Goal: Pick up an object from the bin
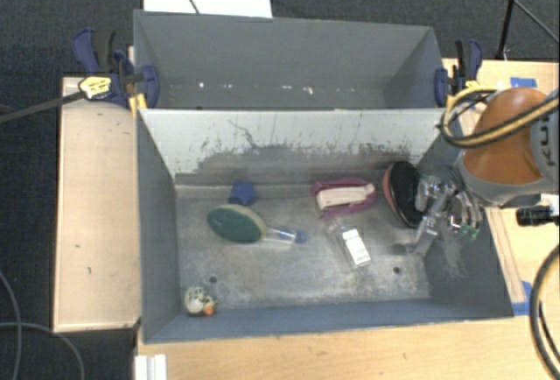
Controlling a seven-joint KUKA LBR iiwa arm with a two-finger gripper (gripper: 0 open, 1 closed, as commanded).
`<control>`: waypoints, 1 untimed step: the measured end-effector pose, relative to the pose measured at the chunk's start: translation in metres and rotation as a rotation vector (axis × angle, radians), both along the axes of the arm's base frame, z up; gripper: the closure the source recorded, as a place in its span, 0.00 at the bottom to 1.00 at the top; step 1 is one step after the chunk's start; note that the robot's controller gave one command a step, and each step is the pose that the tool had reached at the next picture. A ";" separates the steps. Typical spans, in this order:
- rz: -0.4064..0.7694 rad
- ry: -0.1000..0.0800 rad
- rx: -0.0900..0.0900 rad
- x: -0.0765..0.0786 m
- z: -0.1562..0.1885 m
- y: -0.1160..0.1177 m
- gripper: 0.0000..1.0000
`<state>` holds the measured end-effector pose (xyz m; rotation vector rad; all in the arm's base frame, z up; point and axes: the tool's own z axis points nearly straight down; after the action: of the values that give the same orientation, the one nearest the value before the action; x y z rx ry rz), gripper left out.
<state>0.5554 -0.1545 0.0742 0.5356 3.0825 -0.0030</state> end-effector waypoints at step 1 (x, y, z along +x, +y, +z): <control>0.225 -0.001 -0.003 -0.008 0.002 0.041 0.00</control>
Offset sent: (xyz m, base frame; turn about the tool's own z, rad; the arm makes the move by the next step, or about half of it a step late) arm -0.0124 0.0436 -0.0042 -0.2291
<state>0.5473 -0.1137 0.0759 0.1864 3.1218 -0.0054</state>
